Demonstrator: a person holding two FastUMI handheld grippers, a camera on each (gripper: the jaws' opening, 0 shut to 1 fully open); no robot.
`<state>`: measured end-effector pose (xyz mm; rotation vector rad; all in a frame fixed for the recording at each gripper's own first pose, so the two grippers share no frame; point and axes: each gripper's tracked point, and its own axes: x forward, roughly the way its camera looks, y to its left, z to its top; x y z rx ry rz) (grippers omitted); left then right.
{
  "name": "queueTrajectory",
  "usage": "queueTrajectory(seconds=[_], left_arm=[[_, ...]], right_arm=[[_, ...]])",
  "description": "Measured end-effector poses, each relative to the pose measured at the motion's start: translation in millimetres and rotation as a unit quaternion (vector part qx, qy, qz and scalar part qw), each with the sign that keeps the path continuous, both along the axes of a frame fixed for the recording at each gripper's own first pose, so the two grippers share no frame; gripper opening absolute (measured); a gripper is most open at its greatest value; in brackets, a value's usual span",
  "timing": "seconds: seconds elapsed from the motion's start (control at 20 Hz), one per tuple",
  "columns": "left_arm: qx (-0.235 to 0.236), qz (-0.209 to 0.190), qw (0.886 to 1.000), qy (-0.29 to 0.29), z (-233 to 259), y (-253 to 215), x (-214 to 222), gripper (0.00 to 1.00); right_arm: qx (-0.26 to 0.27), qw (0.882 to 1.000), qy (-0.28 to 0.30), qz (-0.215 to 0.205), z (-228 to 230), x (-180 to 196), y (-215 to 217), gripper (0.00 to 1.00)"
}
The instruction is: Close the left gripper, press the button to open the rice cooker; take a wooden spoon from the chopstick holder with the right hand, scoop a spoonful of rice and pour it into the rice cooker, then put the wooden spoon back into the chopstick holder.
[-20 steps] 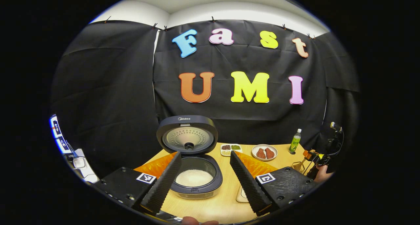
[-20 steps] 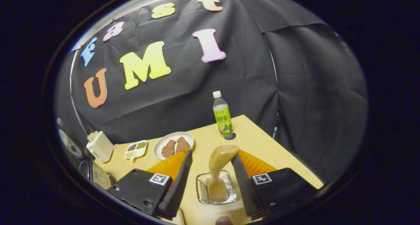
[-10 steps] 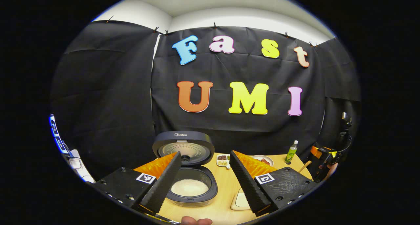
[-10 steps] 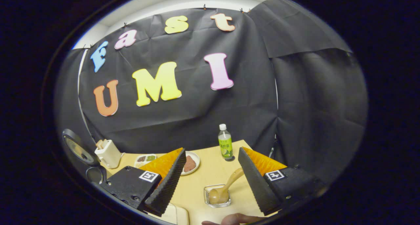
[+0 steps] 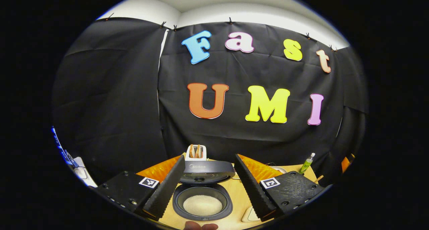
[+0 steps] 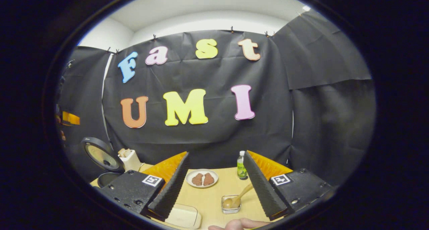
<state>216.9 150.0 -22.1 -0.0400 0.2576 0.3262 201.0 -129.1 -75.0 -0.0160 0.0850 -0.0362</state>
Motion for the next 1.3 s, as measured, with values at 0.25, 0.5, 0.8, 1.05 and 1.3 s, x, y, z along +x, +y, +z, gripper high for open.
queueTrajectory(seconds=[0.25, 0.5, 0.8, 1.05, 1.3], left_arm=[[-0.018, 0.009, 0.999, 0.049, -14.8, 31.7, 45.4, 0.95], [-0.049, 0.010, 0.992, 0.119, -53.9, 52.2, 69.8, 0.95], [-0.049, 0.014, 0.986, 0.157, -79.0, 57.2, 65.4, 0.95], [-0.065, 0.008, 0.983, 0.169, -96.5, 41.0, 45.9, 0.97], [-0.094, 0.009, 0.976, 0.197, -140.3, 18.2, 0.0, 0.97]], right_arm=[[0.017, 0.999, 0.006, -0.040, -11.4, -33.0, -29.7, 1.00], [-0.007, 0.995, 0.022, -0.096, -19.2, -66.5, -85.5, 0.99], [-0.007, 0.990, 0.011, -0.143, -2.9, -90.5, -120.7, 1.00], [-0.009, 0.993, 0.003, -0.117, 5.5, -83.3, -97.3, 0.99], [-0.013, 0.997, 0.009, -0.082, 2.2, -64.1, -76.6, 1.00]])
